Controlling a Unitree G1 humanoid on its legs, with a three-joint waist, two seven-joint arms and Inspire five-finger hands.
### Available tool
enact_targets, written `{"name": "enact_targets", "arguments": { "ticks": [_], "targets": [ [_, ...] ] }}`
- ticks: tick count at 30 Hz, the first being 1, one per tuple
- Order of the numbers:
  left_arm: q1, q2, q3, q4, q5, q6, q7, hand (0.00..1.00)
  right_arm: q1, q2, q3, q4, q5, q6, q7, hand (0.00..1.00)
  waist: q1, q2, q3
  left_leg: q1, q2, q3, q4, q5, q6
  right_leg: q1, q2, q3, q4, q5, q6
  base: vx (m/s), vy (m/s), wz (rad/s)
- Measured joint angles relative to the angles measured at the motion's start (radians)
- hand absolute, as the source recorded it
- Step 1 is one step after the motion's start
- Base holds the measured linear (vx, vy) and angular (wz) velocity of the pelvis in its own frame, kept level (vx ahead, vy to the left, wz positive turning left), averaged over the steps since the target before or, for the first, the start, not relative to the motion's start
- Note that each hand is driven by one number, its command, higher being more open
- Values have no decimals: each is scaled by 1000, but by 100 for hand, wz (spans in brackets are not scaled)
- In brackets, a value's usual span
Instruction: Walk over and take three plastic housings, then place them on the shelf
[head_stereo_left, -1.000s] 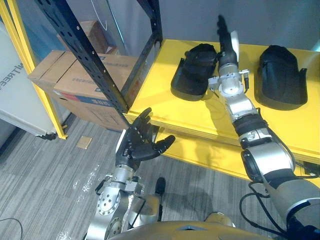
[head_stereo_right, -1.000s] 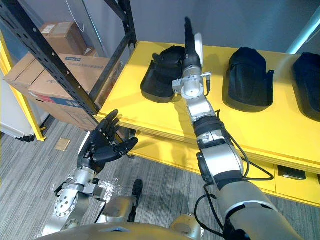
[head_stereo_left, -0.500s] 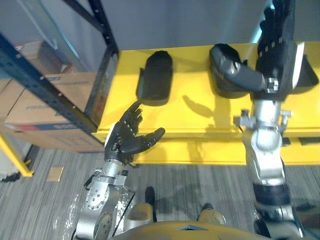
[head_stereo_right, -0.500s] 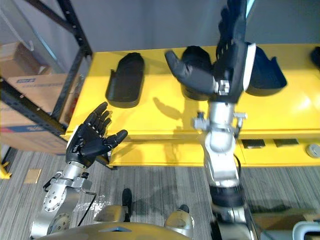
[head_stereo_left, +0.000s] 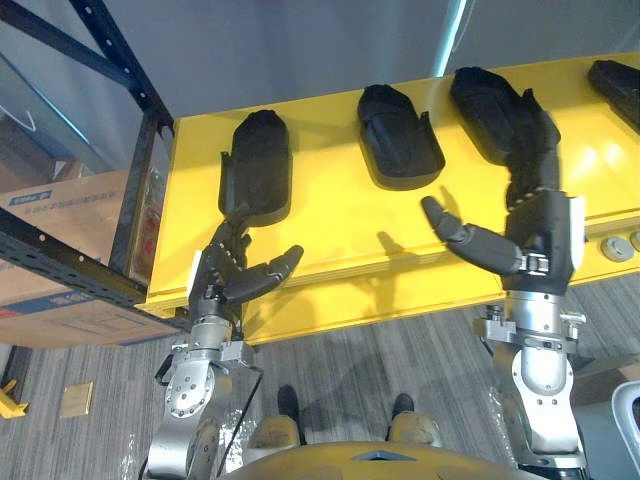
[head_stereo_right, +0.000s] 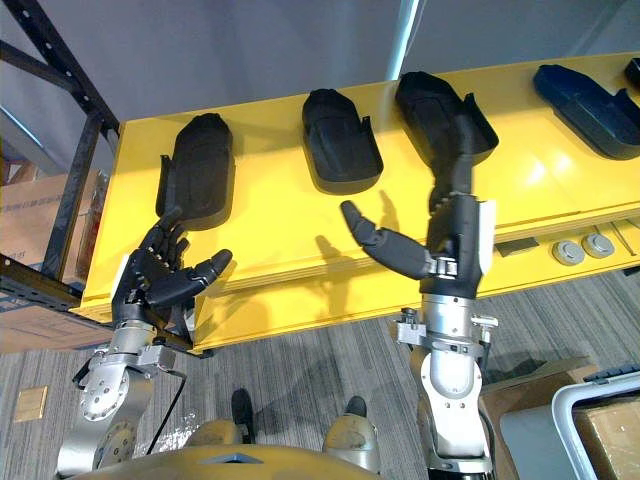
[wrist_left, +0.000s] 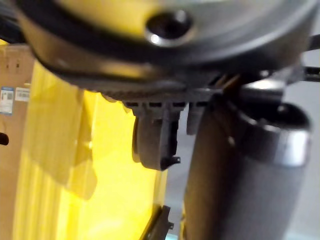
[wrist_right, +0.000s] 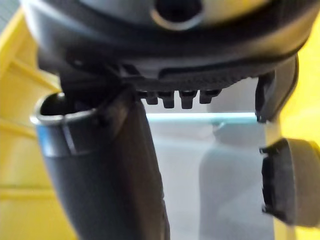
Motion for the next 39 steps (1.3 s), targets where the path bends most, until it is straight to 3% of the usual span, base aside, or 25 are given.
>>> {"name": "enact_targets", "arguments": {
  "ticks": [10, 22, 26, 33, 39],
  "targets": [
    [-115, -7, 40, 69, 20, 60, 85, 100, 46, 31, -49, 0, 15, -29, -39, 100, -26, -6, -14, 1, 2, 42, 11, -16, -1, -15, 5, 46, -16, 15, 0, -1, 8, -12],
    [-163, -7, 63, 134, 12, 62, 113, 100, 61, 32, -49, 0, 6, -30, -19, 100, -33, -7, -17, 15, 3, 77, 10, -27, -2, -17, 9, 76, -34, 26, 0, 0, 7, -8],
    [-148, -8, 63, 114, 12, 65, 76, 100, 74, 58, -47, -4, 18, -37, -8, 100, -32, -7, -18, 15, 3, 75, 10, -27, -2, -16, 10, 74, -34, 26, 1, 0, 0, 0],
    [-2, -32, 53, -55, 19, 80, -85, 100, 100, 79, 24, -69, 18, -37, -18, 100, -24, -10, -34, 12, 3, 53, 8, -29, -3, 7, 9, 46, -54, 28, 4, 7, -1, 9],
    [61, -31, 58, -65, 22, 36, -172, 100, 98, 79, 54, -70, 18, -37, -38, 100, 3, -8, -55, 9, 3, 32, 4, -29, -3, 28, 9, 16, -68, 28, 4, 0, 1, 13]
  ]
}}
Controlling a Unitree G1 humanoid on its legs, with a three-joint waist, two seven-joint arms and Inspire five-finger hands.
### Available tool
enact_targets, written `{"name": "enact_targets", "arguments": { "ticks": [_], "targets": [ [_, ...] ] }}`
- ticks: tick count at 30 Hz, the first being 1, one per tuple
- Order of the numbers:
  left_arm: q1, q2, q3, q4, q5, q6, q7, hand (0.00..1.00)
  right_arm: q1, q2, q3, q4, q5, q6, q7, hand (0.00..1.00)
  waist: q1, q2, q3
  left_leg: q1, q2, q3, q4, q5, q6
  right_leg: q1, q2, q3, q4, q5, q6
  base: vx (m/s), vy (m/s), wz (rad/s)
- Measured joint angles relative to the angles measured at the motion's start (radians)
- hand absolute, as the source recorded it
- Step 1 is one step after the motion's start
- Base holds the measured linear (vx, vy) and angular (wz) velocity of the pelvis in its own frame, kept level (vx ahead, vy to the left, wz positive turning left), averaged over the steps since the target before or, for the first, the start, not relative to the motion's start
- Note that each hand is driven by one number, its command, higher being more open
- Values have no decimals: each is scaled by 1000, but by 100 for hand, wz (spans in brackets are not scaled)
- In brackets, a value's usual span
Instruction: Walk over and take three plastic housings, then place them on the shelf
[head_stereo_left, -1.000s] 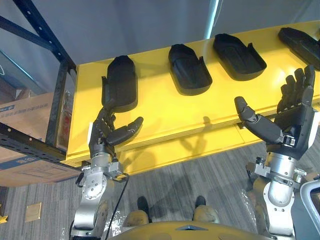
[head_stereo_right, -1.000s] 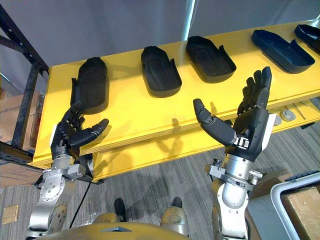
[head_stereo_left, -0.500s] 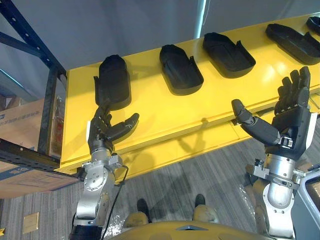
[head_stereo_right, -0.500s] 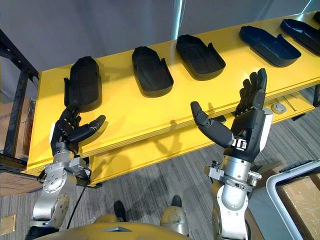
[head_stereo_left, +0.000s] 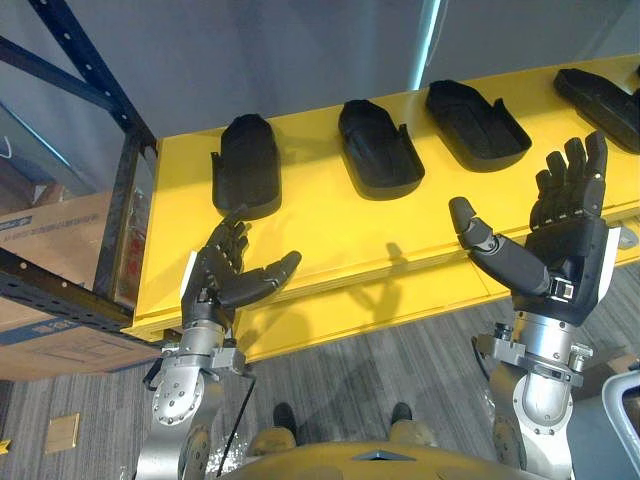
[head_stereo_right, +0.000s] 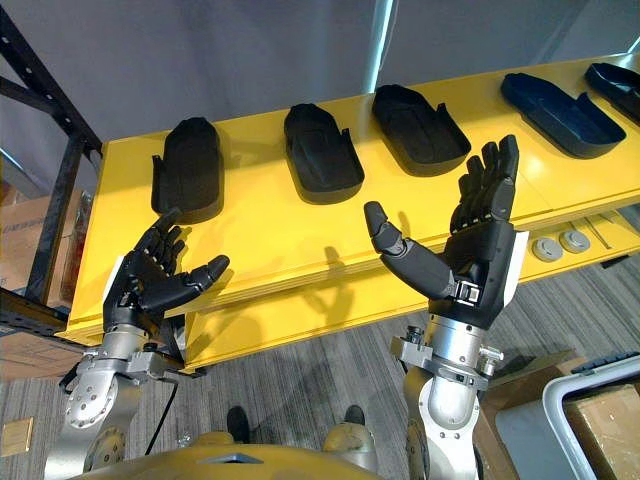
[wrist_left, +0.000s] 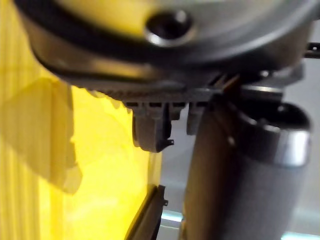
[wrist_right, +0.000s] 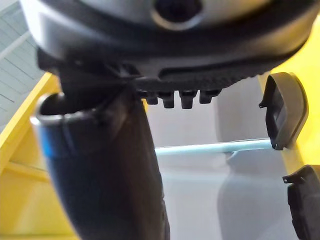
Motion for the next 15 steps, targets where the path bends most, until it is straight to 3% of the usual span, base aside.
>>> {"name": "enact_targets", "arguments": {
  "ticks": [7, 11, 15],
  "targets": [
    [-3, 0, 6, -3, 14, -105, 13, 100, -20, -1, 62, 59, -1, 8, -6, 100, 2, -5, -47, -9, -1, -32, -4, 10, -1, 16, -1, -35, -4, -1, -1, -1, -2, 14],
    [-3, -8, 7, -11, 115, -154, 79, 100, -21, -4, 86, 93, -2, 53, -5, 100, 3, -7, -55, -11, -1, -49, -6, 14, 0, 27, 0, -55, -8, -2, -3, -32, -3, 12],
    [-8, -12, 20, -11, 207, -194, 175, 100, -46, -37, 126, 165, -2, 115, 119, 100, 8, -10, -78, -15, -1, -53, -9, 17, -1, 27, 1, -60, -15, -3, -5, -14, -1, 2]
  ]
}}
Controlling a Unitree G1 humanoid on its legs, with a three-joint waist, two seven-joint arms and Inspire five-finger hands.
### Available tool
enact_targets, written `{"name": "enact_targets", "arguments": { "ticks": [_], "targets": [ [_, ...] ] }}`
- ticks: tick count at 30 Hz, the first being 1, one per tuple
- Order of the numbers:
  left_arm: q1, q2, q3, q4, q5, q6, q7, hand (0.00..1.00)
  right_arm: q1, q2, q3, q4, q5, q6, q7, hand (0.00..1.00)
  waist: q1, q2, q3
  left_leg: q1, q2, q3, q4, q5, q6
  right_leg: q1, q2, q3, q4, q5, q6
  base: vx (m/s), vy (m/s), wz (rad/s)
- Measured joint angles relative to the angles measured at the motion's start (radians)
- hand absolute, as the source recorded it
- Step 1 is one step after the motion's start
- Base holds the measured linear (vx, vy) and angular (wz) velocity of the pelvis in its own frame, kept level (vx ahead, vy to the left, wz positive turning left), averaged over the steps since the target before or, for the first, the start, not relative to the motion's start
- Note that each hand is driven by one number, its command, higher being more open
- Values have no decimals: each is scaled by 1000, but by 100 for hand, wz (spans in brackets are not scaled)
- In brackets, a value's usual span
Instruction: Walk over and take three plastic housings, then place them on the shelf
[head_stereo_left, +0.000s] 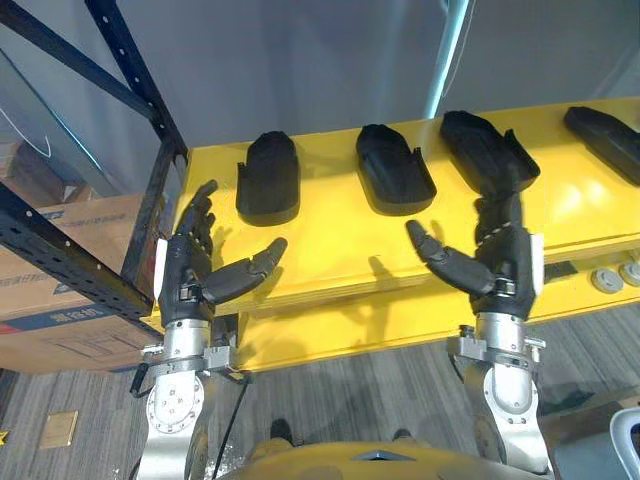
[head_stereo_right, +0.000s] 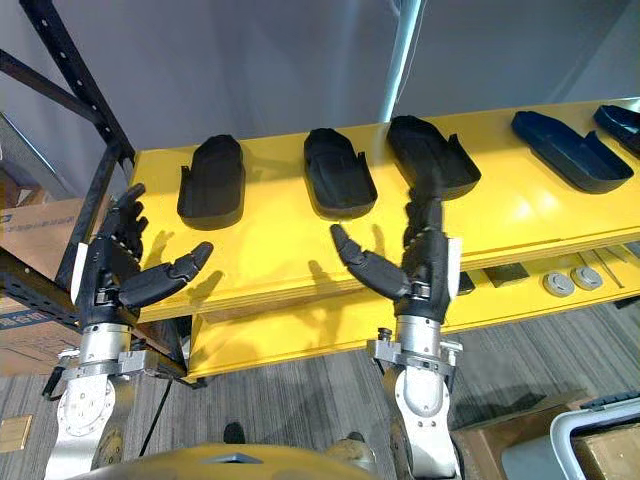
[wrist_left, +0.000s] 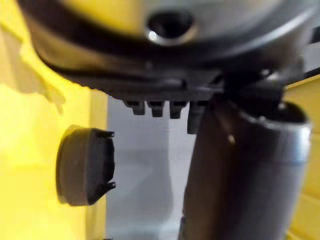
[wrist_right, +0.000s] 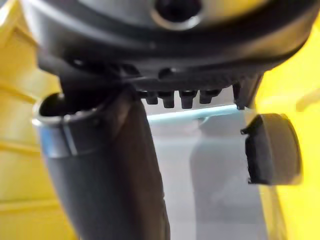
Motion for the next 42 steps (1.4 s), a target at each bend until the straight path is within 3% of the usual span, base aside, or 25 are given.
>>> {"name": "enact_targets", "arguments": {
  "ticks": [7, 11, 16, 26, 36, 42],
  "targets": [
    [-66, 3, 6, 1, 21, -5, 22, 100, -274, -204, 125, 111, -42, 15, 223, 100, 28, -13, -11, -17, -2, -45, 3, 19, 1, 10, 1, -43, 0, 6, 1, -6, -8, 17],
    [-73, 6, 17, 2, -108, -17, -83, 100, -432, -255, 136, 229, -42, 12, 299, 100, 75, -16, -13, -21, -6, -89, 3, 28, 1, 39, 1, -90, -4, 4, 0, -22, -15, 33],
    [-47, 47, 28, 7, -147, -67, -213, 100, -554, -316, 148, 391, -142, 8, 295, 100, 107, -17, -13, -50, -10, -132, -1, 46, 6, 38, 1, -131, -4, 2, -3, -63, -10, 26],
    [-32, 81, 23, 25, -423, -85, -475, 100, -713, -370, 192, 550, -163, 12, 361, 100, 107, -17, -13, -51, -10, -139, -1, 58, 7, 41, 1, -141, -1, 7, -4, -28, -10, 1],
    [-34, 95, 5, 36, -421, -76, -544, 100, -859, -377, 324, 743, -176, 12, 448, 100, 145, -5, -6, -48, -16, -179, -1, 70, 8, 71, 1, -181, -4, 7, -4, -25, -16, 11],
    [-34, 95, -3, 53, -419, -66, -560, 100, -933, -376, 390, 813, -177, 16, 454, 100, 165, -1, -3, -50, -18, -188, -1, 74, 8, 75, 0, -187, -4, 5, -8, -19, -5, 6]
  ]
}}
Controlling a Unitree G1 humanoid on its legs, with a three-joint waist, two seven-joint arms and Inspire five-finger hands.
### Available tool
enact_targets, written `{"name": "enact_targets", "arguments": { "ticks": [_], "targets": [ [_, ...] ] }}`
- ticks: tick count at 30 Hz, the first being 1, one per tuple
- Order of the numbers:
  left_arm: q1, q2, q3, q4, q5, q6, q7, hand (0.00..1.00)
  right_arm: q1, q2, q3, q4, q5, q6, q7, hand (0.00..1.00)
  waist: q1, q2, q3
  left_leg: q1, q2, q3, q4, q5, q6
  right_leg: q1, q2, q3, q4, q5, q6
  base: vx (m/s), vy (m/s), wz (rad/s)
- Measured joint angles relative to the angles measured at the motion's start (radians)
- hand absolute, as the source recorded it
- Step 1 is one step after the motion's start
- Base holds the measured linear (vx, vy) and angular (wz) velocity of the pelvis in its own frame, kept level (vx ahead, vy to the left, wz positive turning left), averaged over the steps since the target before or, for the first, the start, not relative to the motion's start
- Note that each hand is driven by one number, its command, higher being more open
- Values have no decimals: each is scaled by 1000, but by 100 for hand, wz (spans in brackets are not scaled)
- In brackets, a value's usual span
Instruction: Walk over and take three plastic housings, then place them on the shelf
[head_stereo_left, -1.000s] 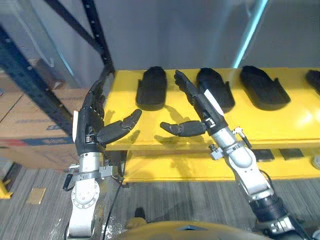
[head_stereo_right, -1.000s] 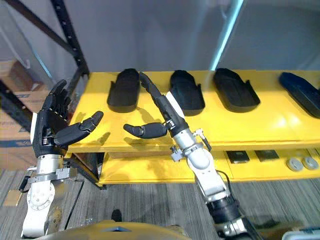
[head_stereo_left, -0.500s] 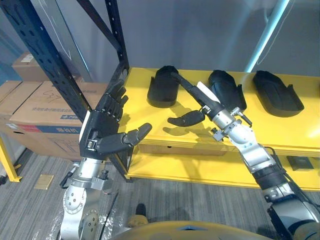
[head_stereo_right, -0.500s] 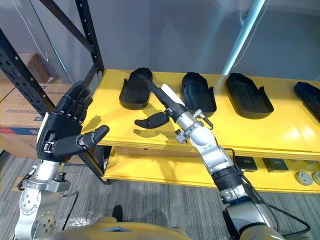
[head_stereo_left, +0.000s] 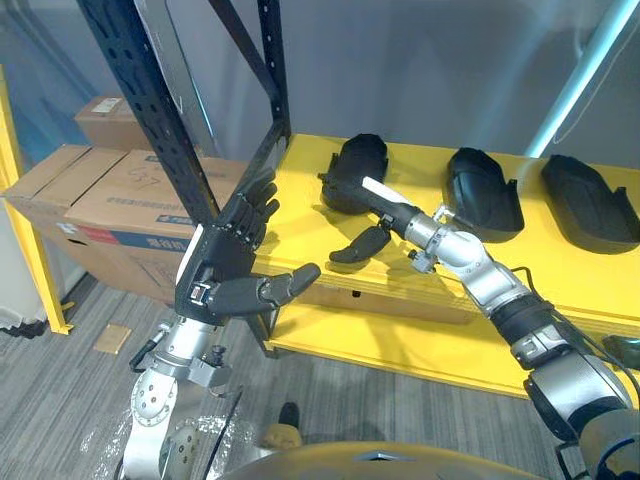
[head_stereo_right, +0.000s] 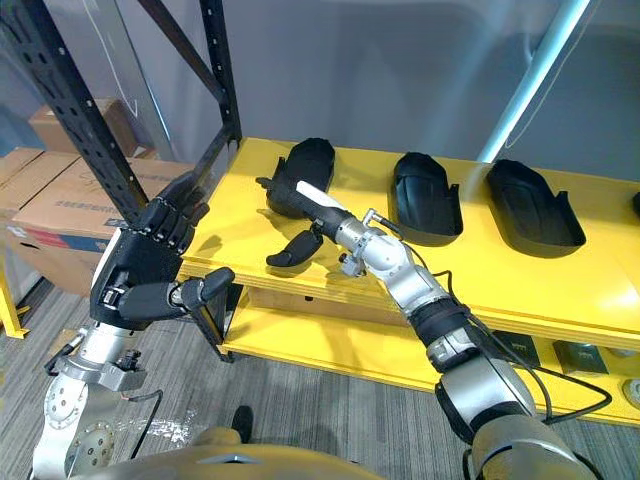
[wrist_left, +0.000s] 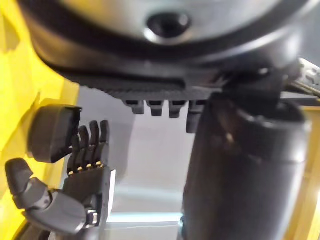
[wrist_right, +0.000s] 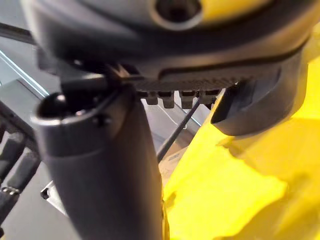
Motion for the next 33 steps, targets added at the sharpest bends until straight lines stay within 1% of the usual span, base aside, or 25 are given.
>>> {"name": "enact_targets", "arguments": {
  "ticks": [2, 5, 8, 12, 16, 18, 20, 22, 26, 28, 33],
  "targets": [
    [0, 0, -1, 3, 10, 2, 0, 100, -22, 3, 13, 24, 0, 2, 0, 100, 6, 1, 2, 0, 0, -2, 0, 0, 0, 1, 0, -2, 0, 0, 0, 0, 0, 0],
    [0, -1, -2, 3, 12, 2, 0, 100, -49, 5, 16, 61, 0, 17, -4, 100, 15, 10, 11, 0, -1, -6, 0, 1, -2, 3, 0, -7, 0, 0, -1, -6, -9, 4],
    [0, -2, -3, 3, 12, 2, 0, 100, -66, 7, 27, 95, -43, 35, -33, 100, 19, 17, 17, -4, -1, -12, 0, 5, 1, 4, 0, -15, -1, 0, -1, -5, -12, 6],
    [0, -3, -18, 3, 12, 3, 0, 100, -83, 16, 31, 141, -109, 56, -62, 100, 20, 17, 20, -4, -2, -12, 0, 5, 1, 5, 0, -15, -3, 3, 4, 0, 0, 0],
    [0, -5, -32, 3, 15, 2, 0, 100, -95, 16, 30, 160, -119, 85, -93, 100, 20, 18, 22, -4, -1, -12, 0, 5, 0, 5, 0, -16, -3, 3, 4, 0, 0, 0],
    [-1, -8, -38, 3, 15, 3, 1, 100, -114, 17, 30, 169, -119, 105, -93, 100, 18, 23, 42, 2, -1, -11, 0, 5, 0, 10, 0, -16, -3, 3, 4, 0, 0, 0],
    [-1, -10, -40, 3, 16, 4, 1, 100, -125, 17, 30, 188, -118, 112, -92, 100, 18, 23, 49, 1, -1, -11, 0, 5, 0, 9, 0, -16, -3, 0, 0, 0, 0, 0],
    [-1, -11, -38, 3, 16, 4, 5, 100, -127, 18, 30, 190, -116, 129, -88, 100, 19, 22, 53, 1, -1, -11, 0, 5, 0, 9, 0, -16, -3, 0, -1, 0, 0, 0],
    [-1, -13, -38, 3, 16, 8, 6, 100, -139, 18, 30, 196, -103, 135, -58, 100, 21, 25, 60, 0, -1, -12, 0, 5, 0, 9, 0, -17, -3, 1, 0, 0, 0, 0],
    [-1, -13, -39, 3, 16, 22, 6, 100, -147, 18, 30, 196, -71, 141, -22, 100, 20, 25, 60, 0, -1, -12, 0, 5, 0, 10, 0, -18, -3, 1, 2, 0, 0, 0],
    [-2, -19, -39, 3, 17, 25, 5, 100, -171, 18, 30, 198, -57, 148, 44, 100, 18, 25, 60, 1, -1, -11, 0, 5, 0, 10, 0, -18, -4, 1, 2, 0, 0, 0]
  ]
}}
